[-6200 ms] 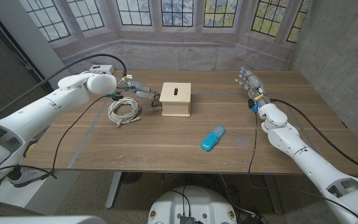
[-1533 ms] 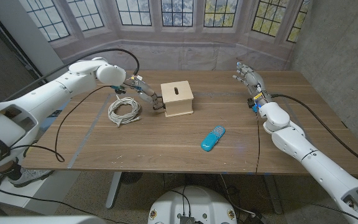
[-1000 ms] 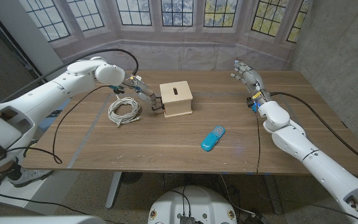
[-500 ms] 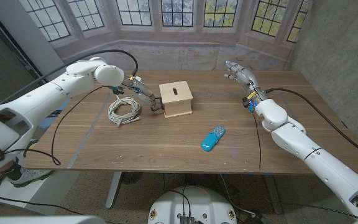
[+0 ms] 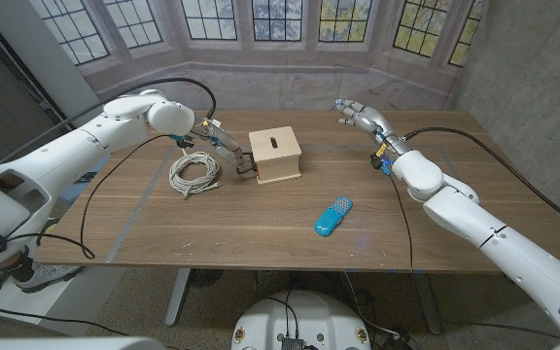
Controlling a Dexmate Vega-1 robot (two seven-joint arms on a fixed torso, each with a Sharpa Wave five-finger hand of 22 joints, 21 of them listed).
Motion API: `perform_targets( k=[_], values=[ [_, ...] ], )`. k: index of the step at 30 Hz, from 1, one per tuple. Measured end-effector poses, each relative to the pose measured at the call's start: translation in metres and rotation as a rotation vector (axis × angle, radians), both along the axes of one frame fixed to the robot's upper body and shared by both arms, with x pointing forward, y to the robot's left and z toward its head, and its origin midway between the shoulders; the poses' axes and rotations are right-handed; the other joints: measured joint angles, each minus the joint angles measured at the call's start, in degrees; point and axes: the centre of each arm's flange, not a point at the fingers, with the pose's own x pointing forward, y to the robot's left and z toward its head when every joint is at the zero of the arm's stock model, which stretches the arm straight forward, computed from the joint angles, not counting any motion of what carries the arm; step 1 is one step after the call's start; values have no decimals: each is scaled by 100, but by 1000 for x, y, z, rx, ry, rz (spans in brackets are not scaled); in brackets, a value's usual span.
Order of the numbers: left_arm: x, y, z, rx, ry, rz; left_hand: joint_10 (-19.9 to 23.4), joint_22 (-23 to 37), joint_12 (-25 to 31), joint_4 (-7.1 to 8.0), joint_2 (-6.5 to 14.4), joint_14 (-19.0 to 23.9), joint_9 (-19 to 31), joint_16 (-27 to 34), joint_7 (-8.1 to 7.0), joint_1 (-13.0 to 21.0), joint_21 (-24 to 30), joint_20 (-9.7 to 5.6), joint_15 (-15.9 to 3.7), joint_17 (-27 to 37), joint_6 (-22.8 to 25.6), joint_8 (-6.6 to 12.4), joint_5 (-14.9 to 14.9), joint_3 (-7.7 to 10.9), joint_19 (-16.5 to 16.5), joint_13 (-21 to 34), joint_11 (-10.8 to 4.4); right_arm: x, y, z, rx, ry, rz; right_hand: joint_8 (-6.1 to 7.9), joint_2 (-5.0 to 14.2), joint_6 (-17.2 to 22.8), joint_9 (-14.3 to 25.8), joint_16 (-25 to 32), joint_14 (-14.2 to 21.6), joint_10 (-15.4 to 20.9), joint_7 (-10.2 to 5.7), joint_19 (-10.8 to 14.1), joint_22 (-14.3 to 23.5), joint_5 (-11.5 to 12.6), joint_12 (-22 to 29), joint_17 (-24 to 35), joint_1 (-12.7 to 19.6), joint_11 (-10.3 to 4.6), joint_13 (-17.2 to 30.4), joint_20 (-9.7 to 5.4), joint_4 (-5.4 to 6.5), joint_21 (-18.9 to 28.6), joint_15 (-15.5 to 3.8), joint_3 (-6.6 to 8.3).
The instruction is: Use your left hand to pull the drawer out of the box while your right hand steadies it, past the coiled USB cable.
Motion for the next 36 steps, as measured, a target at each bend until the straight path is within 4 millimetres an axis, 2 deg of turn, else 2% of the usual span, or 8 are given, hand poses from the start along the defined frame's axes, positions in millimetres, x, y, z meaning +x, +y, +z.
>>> perform_targets(
  k=[11, 19, 24, 33, 36],
  values=[
    [1, 1, -1, -2, 3, 3, 20, 0, -2, 16, 0, 20, 0, -1, 0, 0, 0, 0, 20, 0, 0, 0, 0, 16, 0, -1, -20, -2, 21, 6, -153, -14, -45, 0, -23, 68, 0, 0, -26, 100, -7, -31, 0, 0, 0, 0, -23, -39, 0, 31, 15, 0, 26, -15],
    [3, 2, -1, 4, 7, 5, 52, 0, -37, 16, 22, 19, 0, -4, 0, -22, 0, 0, 20, 0, 0, -22, 0, 16, 0, 7, 10, -2, 36, 10, -235, -27, -56, 0, -8, 68, 0, 0, -79, 100, -7, -53, 1, 0, 0, 13, -84, -39, 0, 8, 72, 0, 18, -72],
    [3, 1, -2, 11, 10, 2, 52, 1, -39, 40, 22, 18, 0, -5, 0, -21, 0, 0, 20, 0, 0, -22, 0, 40, 0, 7, 11, -2, 44, 12, -278, -35, -61, 0, 3, 57, 0, 0, -122, 65, -63, -114, 1, 0, -24, 39, -242, -132, 0, 9, 135, -3, 11, -135],
    [2, 0, -4, 23, 21, -8, 51, 1, -44, 39, -9, 17, 0, -6, 0, -52, 0, -31, 22, -6, 0, -22, 0, 40, -31, 31, 11, -1, 59, 12, -372, -54, -80, 0, -3, 53, 0, 0, -122, 120, -165, -385, 16, 0, -24, 39, -408, -188, 0, -36, 256, -67, 11, -190],
    [2, -1, -4, 25, 26, -11, 51, 1, -44, 39, -9, 17, 0, -7, 0, -52, 0, -31, 22, -6, 0, -22, 0, 40, -31, 30, 11, -1, 64, 12, -400, -58, -87, 0, -10, 75, 0, 0, -141, 152, -205, -529, 16, 0, -24, 39, -473, -300, -11, 15, 293, -89, 31, -197]
  ],
)
